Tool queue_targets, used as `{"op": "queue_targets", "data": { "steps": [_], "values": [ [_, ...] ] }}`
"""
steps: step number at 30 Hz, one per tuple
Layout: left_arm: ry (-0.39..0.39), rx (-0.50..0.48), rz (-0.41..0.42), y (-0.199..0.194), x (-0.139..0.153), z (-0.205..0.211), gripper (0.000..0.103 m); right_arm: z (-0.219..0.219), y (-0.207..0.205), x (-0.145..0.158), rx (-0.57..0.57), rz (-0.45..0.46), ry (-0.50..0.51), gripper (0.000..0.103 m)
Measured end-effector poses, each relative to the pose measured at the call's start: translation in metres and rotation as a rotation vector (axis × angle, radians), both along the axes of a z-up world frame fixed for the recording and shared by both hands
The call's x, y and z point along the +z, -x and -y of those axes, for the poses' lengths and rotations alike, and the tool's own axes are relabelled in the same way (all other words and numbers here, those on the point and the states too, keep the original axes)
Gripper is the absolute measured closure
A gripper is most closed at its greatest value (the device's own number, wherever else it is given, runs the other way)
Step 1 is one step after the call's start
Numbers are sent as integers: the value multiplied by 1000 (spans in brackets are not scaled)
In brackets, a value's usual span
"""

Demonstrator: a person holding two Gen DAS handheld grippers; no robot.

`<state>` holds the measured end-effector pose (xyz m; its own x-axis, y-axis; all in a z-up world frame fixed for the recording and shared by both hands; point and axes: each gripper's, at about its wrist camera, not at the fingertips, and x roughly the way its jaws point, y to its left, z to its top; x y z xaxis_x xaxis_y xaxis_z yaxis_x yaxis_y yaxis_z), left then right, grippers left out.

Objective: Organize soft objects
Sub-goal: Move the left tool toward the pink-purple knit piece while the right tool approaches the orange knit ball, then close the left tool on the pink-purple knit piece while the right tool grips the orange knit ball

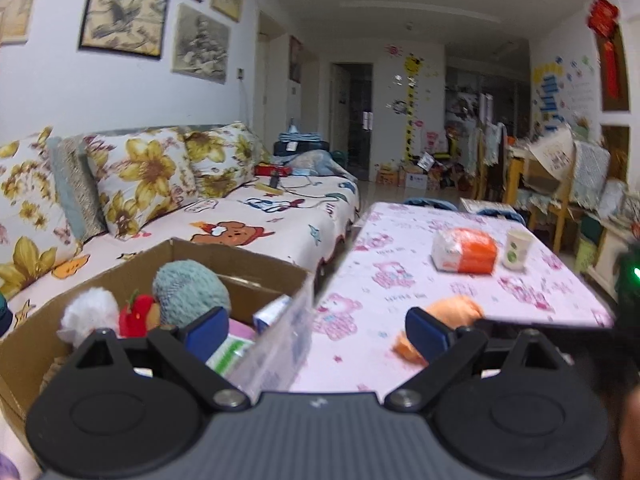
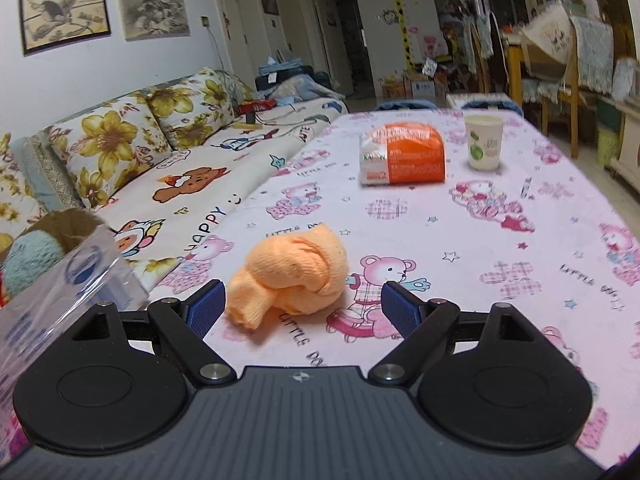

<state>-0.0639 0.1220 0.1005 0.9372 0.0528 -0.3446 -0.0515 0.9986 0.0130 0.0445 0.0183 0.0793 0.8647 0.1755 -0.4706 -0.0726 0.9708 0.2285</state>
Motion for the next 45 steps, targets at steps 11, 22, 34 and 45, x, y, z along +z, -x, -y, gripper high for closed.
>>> {"op": "queue_targets", "data": {
  "steps": [11, 22, 34, 45],
  "values": [
    [24, -33, -116, 18, -32, 20, 8, -12, -71, -21, 28, -88, -157, 0],
    [38, 48, -243, 11, -59, 21, 8, -45, -97, -33, 57, -146, -195, 0],
    [69, 174, -347, -3, -74, 6, 8, -37, -89, -33, 41, -96, -183, 19],
    [48, 133, -354, -10, -77, 11, 34, -24, -62, -22, 40, -71, -128, 21]
  ]
}}
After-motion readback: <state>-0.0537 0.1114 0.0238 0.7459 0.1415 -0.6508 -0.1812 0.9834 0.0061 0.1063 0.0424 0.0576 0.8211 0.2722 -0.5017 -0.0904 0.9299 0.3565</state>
